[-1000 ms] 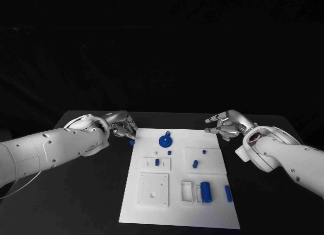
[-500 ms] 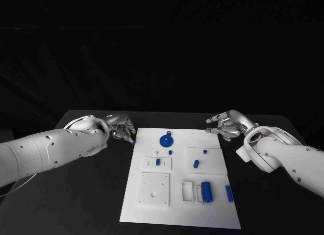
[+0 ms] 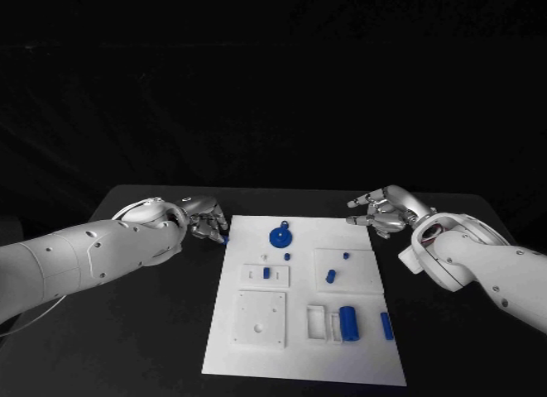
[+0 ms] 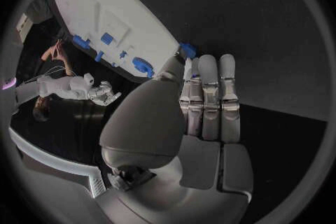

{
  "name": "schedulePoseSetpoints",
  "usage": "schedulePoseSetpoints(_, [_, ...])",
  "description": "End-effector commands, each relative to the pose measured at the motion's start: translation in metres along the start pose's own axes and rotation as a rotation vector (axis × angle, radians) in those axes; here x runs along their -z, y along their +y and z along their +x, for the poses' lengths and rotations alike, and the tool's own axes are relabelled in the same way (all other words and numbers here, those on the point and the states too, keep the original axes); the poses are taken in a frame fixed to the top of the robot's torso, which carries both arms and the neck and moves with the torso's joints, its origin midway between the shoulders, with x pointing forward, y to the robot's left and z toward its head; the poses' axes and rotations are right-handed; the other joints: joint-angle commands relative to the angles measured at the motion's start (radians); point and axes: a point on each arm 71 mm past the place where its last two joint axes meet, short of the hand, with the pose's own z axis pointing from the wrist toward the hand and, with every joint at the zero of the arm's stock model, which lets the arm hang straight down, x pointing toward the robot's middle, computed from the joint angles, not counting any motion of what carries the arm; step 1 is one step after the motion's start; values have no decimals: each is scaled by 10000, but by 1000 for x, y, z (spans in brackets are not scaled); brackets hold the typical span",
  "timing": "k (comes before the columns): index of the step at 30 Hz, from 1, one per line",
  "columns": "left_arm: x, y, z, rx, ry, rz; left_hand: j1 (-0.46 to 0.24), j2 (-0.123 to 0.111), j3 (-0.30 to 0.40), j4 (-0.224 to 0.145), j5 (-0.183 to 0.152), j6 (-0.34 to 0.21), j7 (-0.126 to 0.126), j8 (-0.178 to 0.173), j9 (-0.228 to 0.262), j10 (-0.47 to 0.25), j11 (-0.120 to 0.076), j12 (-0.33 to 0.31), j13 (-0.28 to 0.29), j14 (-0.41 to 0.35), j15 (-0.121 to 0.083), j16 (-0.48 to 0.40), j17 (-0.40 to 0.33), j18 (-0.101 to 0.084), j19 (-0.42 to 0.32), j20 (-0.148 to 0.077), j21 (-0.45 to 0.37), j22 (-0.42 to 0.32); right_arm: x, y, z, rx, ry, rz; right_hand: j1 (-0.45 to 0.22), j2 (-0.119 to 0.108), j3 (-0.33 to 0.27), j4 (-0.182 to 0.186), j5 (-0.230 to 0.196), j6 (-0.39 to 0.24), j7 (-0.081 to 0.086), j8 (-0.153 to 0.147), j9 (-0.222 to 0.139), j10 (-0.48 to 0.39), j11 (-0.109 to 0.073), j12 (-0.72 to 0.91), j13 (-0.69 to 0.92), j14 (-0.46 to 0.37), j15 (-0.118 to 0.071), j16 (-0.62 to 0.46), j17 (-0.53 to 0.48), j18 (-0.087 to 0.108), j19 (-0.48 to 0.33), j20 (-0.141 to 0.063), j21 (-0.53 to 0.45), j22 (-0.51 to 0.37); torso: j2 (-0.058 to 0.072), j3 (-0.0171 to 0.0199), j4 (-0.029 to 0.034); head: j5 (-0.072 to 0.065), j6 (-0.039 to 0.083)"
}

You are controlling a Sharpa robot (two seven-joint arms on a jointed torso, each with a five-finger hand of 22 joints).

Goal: Assemble the parts on the task board

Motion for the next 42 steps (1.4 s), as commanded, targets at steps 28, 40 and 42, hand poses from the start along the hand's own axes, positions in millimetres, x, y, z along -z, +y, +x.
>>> schedulePoseSetpoints(28, [-4,5,16,267,1433,-560,87,364,63,35,-10,-78,44,-35,-22,-152,-14,193,22,-110,-6,127,74,53,-43,-39,44,215,0,1,2,97,145,-150,-91,18,-1,-15,41,56,-12,-8,14,12,-39,42,12,50,8,-3,19,116,316,-9,55,783,-11,12,15,-81,-76])
schedulePoseSetpoints(40, [-3,9,18,244,1731,-776,130,406,16,8,-8,-196,71,-29,-22,-159,-28,364,28,-151,-9,206,118,43,-76,-46,79,215,1,2,2,90,146,-167,-102,22,4,-4,39,74,-14,-8,15,12,-40,42,14,51,9,-5,18,115,317,-9,58,784,-8,12,2,-85,-81])
schedulePoseSetpoints(42, [-3,9,18,251,1715,-744,141,471,38,15,3,-90,44,-19,-18,-176,-33,384,28,-160,-14,210,119,44,-80,-49,91,217,1,2,2,90,142,-169,-102,22,4,-4,39,74,-14,-8,15,12,-40,42,14,51,9,-5,18,115,317,-9,58,784,-8,17,7,-90,-81])
